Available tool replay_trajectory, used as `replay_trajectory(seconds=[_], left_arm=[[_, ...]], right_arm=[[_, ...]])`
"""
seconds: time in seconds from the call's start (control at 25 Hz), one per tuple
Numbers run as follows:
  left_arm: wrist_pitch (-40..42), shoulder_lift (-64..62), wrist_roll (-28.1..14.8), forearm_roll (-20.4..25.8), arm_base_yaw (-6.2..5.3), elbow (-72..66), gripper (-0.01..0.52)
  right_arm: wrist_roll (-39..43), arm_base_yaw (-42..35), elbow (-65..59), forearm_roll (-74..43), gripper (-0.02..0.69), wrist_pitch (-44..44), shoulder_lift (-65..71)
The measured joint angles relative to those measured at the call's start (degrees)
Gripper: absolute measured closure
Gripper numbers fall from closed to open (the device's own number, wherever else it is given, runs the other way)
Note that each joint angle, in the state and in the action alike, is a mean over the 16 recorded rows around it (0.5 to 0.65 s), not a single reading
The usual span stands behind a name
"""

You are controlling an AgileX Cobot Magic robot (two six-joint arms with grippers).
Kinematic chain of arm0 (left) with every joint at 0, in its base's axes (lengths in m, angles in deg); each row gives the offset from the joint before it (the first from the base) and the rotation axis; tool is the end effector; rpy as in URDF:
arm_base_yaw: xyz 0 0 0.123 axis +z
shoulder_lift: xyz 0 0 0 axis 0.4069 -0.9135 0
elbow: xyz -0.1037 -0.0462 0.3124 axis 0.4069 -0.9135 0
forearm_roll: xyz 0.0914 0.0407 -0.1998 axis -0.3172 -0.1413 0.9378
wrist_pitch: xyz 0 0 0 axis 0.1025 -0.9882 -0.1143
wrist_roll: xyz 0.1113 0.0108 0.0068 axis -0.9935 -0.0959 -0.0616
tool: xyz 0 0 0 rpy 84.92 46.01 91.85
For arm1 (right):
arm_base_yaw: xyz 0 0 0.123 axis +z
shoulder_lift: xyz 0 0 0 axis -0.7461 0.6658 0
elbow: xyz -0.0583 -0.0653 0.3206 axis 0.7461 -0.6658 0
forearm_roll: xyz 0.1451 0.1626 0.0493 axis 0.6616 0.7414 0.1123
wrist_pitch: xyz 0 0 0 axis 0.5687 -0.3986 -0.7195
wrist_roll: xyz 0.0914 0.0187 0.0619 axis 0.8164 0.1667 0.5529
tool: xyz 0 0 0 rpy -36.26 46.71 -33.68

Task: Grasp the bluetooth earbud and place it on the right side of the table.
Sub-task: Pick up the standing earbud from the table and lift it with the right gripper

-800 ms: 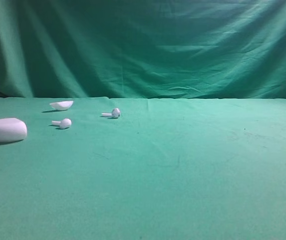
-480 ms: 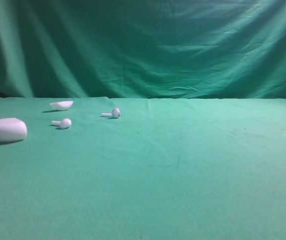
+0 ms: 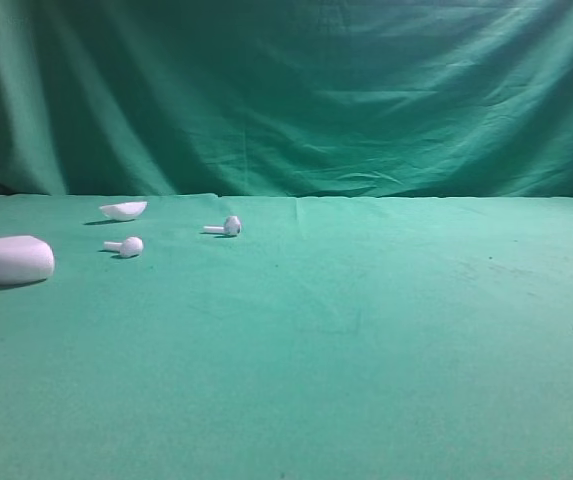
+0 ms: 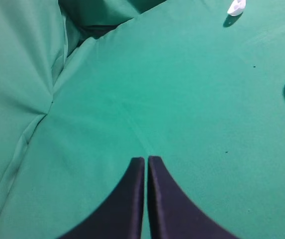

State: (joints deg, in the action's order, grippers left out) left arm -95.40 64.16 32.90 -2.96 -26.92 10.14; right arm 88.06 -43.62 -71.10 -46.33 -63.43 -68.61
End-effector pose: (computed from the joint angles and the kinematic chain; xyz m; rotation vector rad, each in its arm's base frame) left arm -0.0033 0.0155 0.1703 0.3550 1.8153 0.3974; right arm -0.0030 -0.0002 0.1673 -0.0866 1.8484 0.0479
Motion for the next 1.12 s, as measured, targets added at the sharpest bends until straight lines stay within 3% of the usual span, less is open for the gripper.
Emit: replay_trajectory(seconds=[0.28, 0.48, 0.8, 1.12], left_arm=[[0.0, 0.0, 0.0, 0.0, 0.00, 0.0, 0.514], [0.0, 0.0, 0.0, 0.0, 0.00, 0.0, 0.514], [0.0, 0.0, 0.0, 0.0, 0.00, 0.0, 0.514], [0.0, 0.0, 0.0, 0.0, 0.00, 0.0, 0.514]], right_arm=[[0.4, 0.0, 0.6, 2.6, 0.614, 10.8, 0.1], [0.7, -0.1, 4.8, 4.7, 0.614, 12.9, 2.8], [0.0, -0.1, 16.0, 8.7, 0.614, 0.9, 16.5], [-8.3, 2.1, 31.3, 14.1, 0.614, -15.3, 39.9]])
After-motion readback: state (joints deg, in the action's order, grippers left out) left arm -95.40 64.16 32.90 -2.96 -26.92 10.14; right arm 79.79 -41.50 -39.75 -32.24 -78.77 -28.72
